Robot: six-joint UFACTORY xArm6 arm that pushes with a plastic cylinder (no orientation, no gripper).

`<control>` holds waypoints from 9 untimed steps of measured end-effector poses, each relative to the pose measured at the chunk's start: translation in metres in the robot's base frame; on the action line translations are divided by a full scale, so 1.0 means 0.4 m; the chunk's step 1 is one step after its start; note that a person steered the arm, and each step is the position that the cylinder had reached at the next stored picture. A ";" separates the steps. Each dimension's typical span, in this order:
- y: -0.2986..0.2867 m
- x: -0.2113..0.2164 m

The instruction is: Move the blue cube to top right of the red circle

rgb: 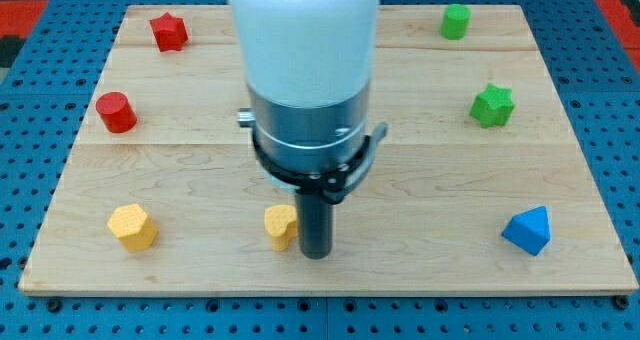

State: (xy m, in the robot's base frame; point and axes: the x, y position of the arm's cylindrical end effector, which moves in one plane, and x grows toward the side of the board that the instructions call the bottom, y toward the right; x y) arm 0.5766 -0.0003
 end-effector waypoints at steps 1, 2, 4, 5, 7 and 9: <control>0.033 -0.008; 0.039 -0.043; 0.037 -0.261; 0.026 -0.363; -0.003 -0.382; -0.002 -0.382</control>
State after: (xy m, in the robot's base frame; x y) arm 0.4238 -0.0011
